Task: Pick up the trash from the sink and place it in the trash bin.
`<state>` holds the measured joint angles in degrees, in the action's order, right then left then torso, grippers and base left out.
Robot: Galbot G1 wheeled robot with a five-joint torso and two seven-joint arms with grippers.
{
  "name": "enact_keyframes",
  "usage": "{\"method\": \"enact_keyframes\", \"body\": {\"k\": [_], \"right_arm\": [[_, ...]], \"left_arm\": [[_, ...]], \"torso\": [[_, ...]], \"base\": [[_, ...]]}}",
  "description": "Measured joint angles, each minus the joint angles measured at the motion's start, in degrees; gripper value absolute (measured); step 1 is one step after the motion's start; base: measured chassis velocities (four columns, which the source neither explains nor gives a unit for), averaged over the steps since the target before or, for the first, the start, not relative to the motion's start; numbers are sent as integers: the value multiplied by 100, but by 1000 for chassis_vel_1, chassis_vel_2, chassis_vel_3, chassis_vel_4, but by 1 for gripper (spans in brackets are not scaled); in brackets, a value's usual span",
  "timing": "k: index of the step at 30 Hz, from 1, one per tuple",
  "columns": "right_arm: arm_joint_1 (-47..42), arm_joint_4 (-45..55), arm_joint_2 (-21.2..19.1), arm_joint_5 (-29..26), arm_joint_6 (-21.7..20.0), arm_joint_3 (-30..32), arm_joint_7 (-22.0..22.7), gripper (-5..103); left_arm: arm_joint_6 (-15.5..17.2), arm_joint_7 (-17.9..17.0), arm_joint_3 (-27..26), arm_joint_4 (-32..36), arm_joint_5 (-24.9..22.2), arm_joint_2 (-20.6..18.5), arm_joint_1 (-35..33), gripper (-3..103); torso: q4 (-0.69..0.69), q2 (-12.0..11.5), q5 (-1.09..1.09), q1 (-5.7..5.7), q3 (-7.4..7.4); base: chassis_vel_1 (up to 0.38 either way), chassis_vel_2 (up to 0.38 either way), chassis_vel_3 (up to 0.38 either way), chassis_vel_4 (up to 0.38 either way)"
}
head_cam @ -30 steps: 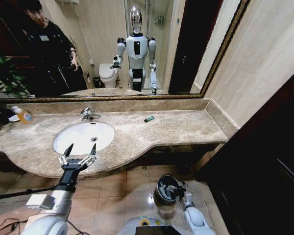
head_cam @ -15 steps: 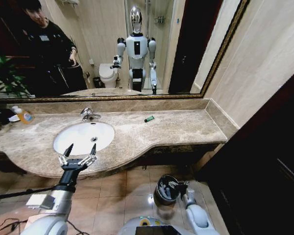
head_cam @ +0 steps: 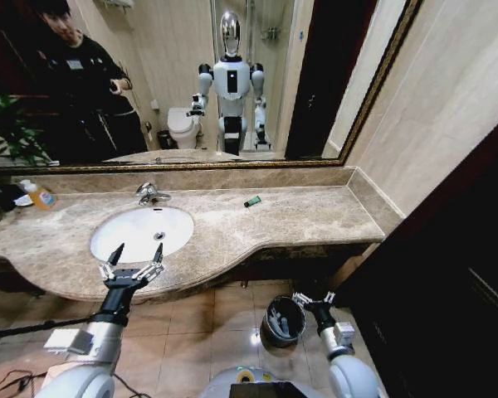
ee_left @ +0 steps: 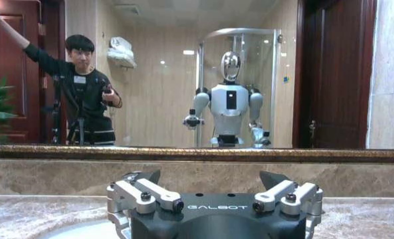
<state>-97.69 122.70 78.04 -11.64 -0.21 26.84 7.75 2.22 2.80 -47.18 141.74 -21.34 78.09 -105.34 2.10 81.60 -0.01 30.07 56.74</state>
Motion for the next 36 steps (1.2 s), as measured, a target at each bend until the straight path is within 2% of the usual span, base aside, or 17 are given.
{"method": "enact_keyframes", "body": {"k": [2,3,5,7,9,11,12,13,20,22,24,30,36], "right_arm": [[263,195,78,1,-303,-69,36,100],[263,195,78,1,-303,-69,36,100],[855,324,146,10,-836,-229,114,100],[995,323,148,12,-933,-275,142,100],[1609,108,123,26,-1242,-562,526,100],[1747,31,110,17,-1298,-650,666,100],[2080,-161,93,-72,-1427,-826,904,100],[2248,-261,94,-131,-1485,-886,944,100],[3062,-733,70,-509,-1799,-1105,983,100],[3529,-997,72,-794,-1972,-1237,1092,100],[3632,-1077,80,-835,-1988,-1266,1106,100],[4785,-2325,329,-971,-2038,-1649,1375,100],[5696,-3191,569,-967,-2071,-1875,1416,100]], "left_arm": [[0,0,0,0,0,0,0,100],[0,0,0,0,0,0,0,100],[0,0,0,0,0,0,0,100],[0,0,0,0,0,0,0,100],[0,0,0,0,0,0,0,100],[0,1,1,0,0,0,0,100],[0,0,0,0,0,0,0,100],[0,0,0,0,0,0,0,100],[0,0,0,0,0,0,0,100],[0,1,0,0,0,0,0,100],[0,0,0,0,0,0,0,100],[0,0,0,0,0,0,0,100],[0,0,0,0,0,0,0,100]], "torso": [[0,0,1,0,0],[0,0,1,0,0],[1,0,0,0,0],[1,0,0,0,0],[0,0,0,1,1],[0,0,0,1,1],[1,-1,0,2,1],[2,-2,1,2,1],[1,-2,0,2,1],[1,-2,0,2,1],[1,-2,-1,2,1],[0,-2,0,2,1],[1,-1,-1,2,1]], "base": [[0,0,0,0],[0,0,0,0],[0,0,0,0],[0,0,0,0],[0,0,0,0],[0,0,0,0],[0,0,0,0],[0,0,0,0],[0,0,0,0],[0,0,0,0],[0,0,0,0],[0,0,0,0],[0,0,0,0]]}}
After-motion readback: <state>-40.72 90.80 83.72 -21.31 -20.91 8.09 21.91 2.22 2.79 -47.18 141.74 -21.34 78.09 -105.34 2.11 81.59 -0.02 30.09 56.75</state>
